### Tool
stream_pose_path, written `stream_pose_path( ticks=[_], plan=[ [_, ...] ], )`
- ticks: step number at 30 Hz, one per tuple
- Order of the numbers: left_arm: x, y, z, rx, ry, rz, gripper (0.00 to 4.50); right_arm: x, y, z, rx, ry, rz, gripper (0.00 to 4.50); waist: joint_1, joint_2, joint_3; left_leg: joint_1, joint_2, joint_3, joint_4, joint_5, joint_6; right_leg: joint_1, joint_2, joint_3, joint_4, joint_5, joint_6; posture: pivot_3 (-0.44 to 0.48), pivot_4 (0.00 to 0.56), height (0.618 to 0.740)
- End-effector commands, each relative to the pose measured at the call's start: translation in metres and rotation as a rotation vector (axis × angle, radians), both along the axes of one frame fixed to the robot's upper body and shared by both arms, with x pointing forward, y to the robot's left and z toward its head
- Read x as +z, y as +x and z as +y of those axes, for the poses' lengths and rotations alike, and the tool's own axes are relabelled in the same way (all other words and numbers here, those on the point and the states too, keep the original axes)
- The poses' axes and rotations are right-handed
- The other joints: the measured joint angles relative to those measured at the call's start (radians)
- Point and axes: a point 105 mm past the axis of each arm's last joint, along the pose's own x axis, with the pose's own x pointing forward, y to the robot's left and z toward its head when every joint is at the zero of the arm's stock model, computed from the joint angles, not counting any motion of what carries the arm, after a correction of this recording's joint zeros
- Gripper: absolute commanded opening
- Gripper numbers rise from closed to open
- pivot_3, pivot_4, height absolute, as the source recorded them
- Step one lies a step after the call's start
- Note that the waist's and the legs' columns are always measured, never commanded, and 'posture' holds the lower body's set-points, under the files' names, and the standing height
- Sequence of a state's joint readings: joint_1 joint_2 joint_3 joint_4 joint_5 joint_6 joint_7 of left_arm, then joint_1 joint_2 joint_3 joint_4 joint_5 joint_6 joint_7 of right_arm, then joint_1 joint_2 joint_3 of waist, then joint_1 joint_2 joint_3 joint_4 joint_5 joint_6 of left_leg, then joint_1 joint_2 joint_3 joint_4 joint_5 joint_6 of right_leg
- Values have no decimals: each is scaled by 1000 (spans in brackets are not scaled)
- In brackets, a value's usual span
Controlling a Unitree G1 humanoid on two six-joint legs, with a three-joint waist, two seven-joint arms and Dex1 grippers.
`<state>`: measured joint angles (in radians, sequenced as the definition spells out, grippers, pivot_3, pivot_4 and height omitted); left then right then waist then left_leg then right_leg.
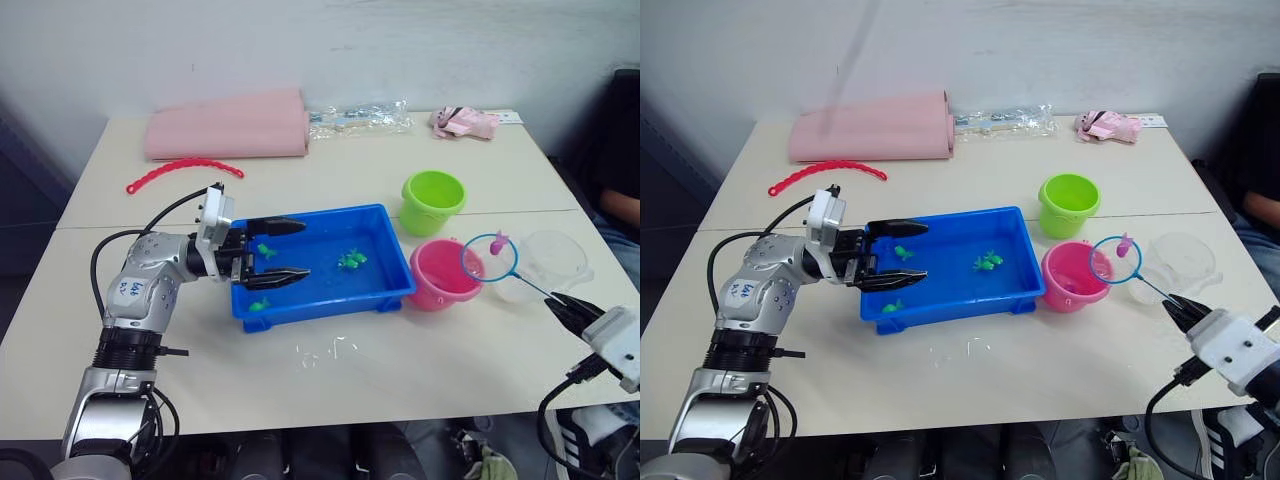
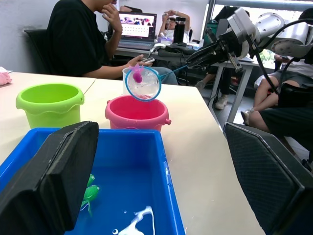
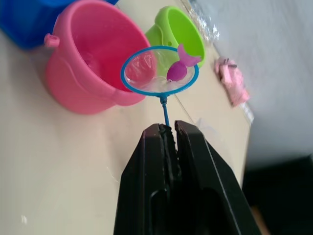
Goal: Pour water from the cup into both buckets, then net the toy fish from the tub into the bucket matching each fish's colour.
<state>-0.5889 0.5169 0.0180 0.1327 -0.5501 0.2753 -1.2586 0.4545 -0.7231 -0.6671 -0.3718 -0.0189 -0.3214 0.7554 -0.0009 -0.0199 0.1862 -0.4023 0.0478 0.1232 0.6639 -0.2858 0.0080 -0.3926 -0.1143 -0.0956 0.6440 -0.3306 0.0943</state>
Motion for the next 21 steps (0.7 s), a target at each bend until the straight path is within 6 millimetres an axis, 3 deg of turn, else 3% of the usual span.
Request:
stream_pose_path(
  ticks=[1, 7, 9, 17, 21],
  plan=[
    [3, -2, -2, -8, -6, -25, 4452, 5, 0, 5, 112, -262, -116, 0, 0, 0, 0, 0, 0, 0, 0, 0, 0, 0, 0, 0, 0, 0, 0, 0, 150, 740],
    [3, -1, -3, -2, -12, -23, 4452, 0, 13, 2, 189, -517, -197, 0, -1, 0, 0, 1, 0, 0, 0, 2, -2, 0, 0, 1, 1, 0, 0, 0, 150, 740],
    [3, -2, -3, -1, -13, -23, 4452, -2, 16, 1, 190, -522, -201, 0, -1, 0, 0, 1, 1, 0, 0, 3, -3, 0, 0, 1, 1, 0, 0, 0, 150, 740],
    [3, -2, 2, 20, -12, -27, 4452, 34, 29, 21, 276, -740, -449, 0, -2, 0, 0, 1, 2, 0, 0, 4, -3, 0, 0, 3, 2, 0, 0, 0, 150, 740],
    [3, -1, 2, 25, -13, -27, 4452, 32, 34, 19, 314, -769, -432, 0, -2, 0, 0, 1, 2, -1, 0, 4, -3, 0, 1, 3, 2, 0, 0, 0, 150, 740]
  ],
)
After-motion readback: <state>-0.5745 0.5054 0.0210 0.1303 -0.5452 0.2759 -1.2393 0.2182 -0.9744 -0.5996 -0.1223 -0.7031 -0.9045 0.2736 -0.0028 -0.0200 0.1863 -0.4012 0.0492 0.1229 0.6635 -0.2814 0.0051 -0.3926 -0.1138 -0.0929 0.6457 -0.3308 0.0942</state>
